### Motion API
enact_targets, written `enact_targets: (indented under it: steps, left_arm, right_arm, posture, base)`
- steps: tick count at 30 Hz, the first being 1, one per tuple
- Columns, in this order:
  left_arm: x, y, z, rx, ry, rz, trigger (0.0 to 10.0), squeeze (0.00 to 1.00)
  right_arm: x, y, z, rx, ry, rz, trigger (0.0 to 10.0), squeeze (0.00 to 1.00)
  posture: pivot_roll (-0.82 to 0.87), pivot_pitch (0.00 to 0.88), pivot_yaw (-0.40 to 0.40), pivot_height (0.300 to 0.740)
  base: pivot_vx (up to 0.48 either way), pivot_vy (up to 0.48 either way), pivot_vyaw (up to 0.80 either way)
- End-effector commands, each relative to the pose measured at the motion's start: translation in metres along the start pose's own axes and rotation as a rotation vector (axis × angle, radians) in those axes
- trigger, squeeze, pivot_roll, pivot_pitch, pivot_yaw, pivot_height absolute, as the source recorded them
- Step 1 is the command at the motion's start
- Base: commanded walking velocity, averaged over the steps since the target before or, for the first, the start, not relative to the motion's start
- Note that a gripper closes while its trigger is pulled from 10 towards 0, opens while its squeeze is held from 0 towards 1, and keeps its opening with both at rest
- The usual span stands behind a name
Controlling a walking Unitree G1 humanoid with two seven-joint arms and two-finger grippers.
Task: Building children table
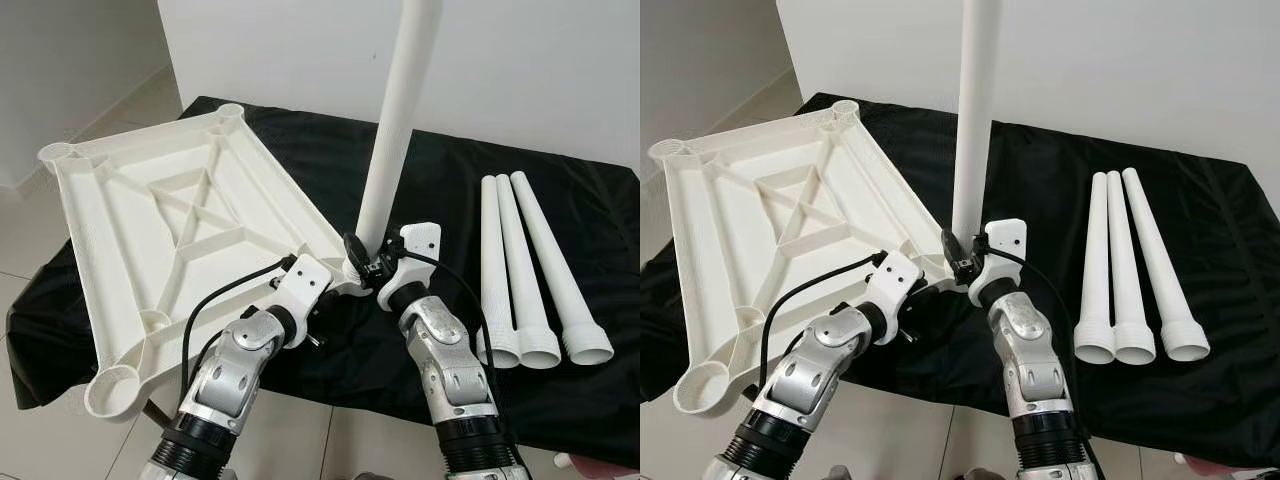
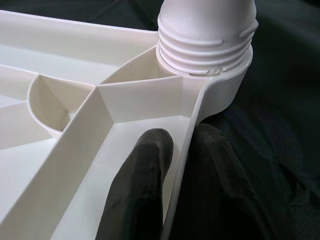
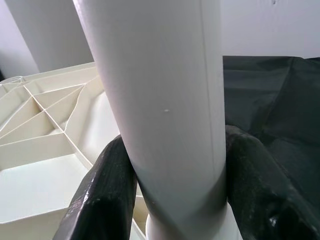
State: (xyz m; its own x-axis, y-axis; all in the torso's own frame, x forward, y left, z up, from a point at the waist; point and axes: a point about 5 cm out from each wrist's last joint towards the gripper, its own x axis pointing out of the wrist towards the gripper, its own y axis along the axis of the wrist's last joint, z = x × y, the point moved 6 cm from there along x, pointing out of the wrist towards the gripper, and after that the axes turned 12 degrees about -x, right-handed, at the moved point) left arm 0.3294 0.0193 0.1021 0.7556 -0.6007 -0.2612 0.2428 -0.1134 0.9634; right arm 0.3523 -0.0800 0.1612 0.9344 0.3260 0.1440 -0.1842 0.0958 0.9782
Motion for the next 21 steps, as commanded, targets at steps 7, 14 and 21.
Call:
enact_targets:
  steps: [7,14,21]
  left_arm:
    - [0.0,0.004,-0.012,-0.006,0.126,0.033,10.0,0.0]
    - [-0.003,0.0,-0.011,0.01,0.111,0.018,10.0,0.0]
    - [-0.008,-0.006,-0.006,0.029,0.065,0.005,10.0,0.0]
  right_arm:
    - [0.004,0.01,-0.023,0.021,0.125,0.046,10.0,0.0]
    - [0.0,0.014,-0.017,0.041,0.214,0.083,10.0,1.0]
    - [-0.004,0.024,-0.012,-0.002,0.322,0.139,10.0,1.0]
  posture:
    - [-0.02,0.0,-0.031,0.74]
    - [-0.02,0.0,-0.028,0.74]
    - [-0.02,0.0,-0.026,0.74]
  base:
    - [0.0,0.0,0.0]
    - [0.0,0.0,0.0]
    - [0.0,0.0,0.0]
